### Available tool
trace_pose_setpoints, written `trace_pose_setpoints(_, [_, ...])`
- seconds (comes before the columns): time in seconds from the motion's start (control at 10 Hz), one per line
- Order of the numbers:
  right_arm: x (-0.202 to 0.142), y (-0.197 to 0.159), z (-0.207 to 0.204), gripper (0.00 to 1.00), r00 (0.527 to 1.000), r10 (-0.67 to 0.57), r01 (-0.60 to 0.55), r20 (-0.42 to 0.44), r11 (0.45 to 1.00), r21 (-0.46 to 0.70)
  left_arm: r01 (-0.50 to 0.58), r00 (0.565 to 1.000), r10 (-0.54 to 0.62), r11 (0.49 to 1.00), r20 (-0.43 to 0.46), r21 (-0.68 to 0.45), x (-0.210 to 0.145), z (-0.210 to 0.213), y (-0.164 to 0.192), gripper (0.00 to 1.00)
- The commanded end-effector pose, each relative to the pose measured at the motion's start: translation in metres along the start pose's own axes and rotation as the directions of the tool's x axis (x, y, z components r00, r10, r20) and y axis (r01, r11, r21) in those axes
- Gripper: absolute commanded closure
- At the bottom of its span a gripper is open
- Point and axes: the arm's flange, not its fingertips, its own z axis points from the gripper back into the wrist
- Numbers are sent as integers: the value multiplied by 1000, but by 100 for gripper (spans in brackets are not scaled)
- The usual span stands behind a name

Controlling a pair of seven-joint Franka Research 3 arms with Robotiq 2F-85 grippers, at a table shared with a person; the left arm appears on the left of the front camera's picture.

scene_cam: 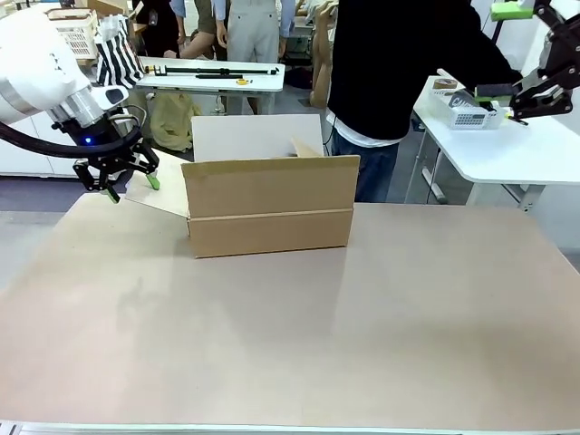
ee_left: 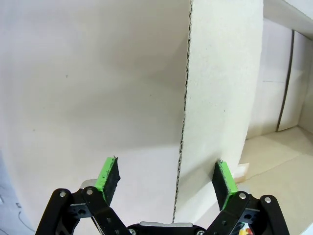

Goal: Pack the gift set into the box.
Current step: Place both hands on the side flaps of the Package Box and spread them outward.

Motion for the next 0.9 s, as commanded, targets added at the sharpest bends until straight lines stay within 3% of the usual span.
trace_pose_setpoints(0.0, [0, 0, 0, 0, 1000, 0, 0, 0, 1000, 0, 7, 1000, -7, 1000, 8, 17, 2, -1, -2, 0])
trace_pose_setpoints(0.2, [58, 26, -96, 0, 972, 180, -211, -151, 952, -221, 7, 1000, -7, 1000, 8, 17, 2, -1, -2, 0])
trace_pose_setpoints(0.3, [82, 23, -141, 0, 952, 225, -288, -208, 891, -352, 7, 1000, -7, 1000, 8, 17, 2, -1, -2, 0])
trace_pose_setpoints(0.5, [98, 5, -212, 0, 912, 310, -410, -269, 712, -570, 7, 1000, -7, 1000, 8, 17, 2, -1, -2, 0])
trace_pose_setpoints(0.7, [92, -7, -246, 0, 872, 392, -485, -292, 619, -618, 7, 1000, -7, 1000, 8, 17, 2, -1, -2, 0])
trace_pose_setpoints(0.8, [80, 4, -226, 0, 891, 396, -452, -224, 721, -525, 7, 1000, -7, 1000, 8, 17, 2, -1, -2, 0])
